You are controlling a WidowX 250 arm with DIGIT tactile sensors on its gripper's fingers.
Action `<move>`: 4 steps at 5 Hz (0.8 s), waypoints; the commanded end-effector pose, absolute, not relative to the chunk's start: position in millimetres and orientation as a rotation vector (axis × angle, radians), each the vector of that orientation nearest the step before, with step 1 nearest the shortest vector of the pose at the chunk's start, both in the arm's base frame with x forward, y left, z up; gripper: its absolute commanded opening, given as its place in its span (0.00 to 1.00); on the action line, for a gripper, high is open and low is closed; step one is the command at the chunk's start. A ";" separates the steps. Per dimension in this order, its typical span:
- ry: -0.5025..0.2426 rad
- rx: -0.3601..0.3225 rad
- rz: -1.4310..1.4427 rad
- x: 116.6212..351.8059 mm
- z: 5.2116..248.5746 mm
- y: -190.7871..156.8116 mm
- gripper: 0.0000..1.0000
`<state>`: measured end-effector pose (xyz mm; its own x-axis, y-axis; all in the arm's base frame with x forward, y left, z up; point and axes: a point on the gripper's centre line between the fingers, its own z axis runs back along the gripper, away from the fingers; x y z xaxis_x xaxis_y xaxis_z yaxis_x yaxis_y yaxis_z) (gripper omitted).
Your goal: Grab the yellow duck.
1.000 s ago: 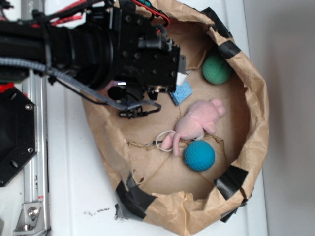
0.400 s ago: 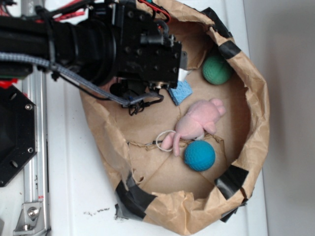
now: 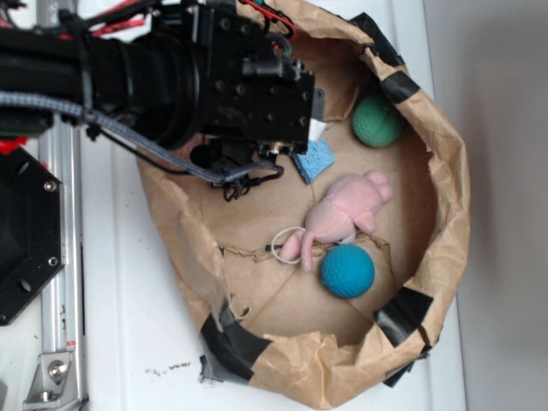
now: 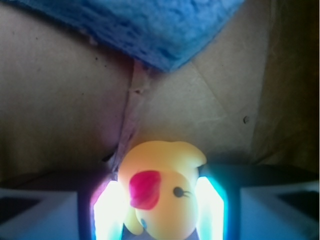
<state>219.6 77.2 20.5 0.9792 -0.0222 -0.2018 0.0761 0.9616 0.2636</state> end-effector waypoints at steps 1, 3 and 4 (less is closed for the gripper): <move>-0.101 0.161 -0.032 255.2 123.9 22.4 0.00; -0.156 0.057 -0.021 258.8 179.7 1.8 0.00; -0.128 0.043 -0.006 258.6 172.5 1.2 0.00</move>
